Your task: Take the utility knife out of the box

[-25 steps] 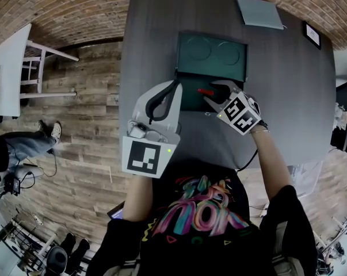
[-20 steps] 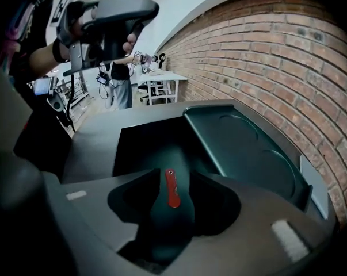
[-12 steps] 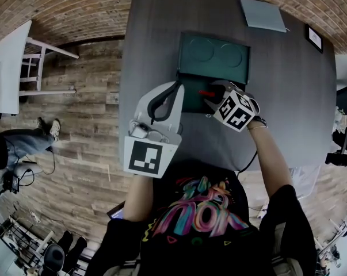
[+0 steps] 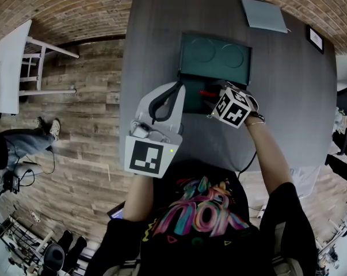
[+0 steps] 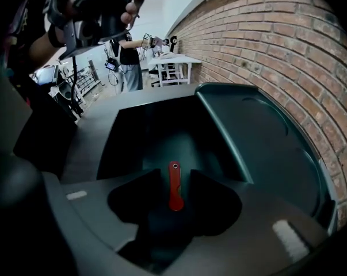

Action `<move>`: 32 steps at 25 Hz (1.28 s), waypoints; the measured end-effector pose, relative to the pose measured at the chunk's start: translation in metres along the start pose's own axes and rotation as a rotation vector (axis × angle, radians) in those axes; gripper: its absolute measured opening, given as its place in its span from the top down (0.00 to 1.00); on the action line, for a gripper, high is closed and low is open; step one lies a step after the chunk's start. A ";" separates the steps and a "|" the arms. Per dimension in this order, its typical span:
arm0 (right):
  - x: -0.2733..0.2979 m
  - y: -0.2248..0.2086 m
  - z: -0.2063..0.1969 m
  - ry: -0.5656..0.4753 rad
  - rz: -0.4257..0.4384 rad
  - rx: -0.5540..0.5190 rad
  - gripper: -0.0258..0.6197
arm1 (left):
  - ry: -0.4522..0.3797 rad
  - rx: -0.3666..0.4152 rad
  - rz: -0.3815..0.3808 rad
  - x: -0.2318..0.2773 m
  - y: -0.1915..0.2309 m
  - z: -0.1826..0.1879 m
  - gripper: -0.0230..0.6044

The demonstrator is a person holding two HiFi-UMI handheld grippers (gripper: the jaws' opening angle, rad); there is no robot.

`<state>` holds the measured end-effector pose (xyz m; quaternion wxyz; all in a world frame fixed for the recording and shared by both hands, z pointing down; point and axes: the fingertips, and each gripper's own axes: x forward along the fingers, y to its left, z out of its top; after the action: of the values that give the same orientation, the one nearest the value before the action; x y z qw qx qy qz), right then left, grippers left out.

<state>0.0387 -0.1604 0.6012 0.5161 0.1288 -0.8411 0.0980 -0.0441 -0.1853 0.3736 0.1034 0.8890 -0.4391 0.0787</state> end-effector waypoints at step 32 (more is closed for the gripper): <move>0.000 0.000 -0.002 -0.021 -0.008 0.073 0.88 | -0.028 0.011 -0.002 -0.005 -0.003 0.010 0.96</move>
<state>0.0404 -0.1601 0.6025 0.5024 0.1519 -0.8419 0.1250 -0.0444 -0.1825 0.3622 0.0923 0.8910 -0.4392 0.0686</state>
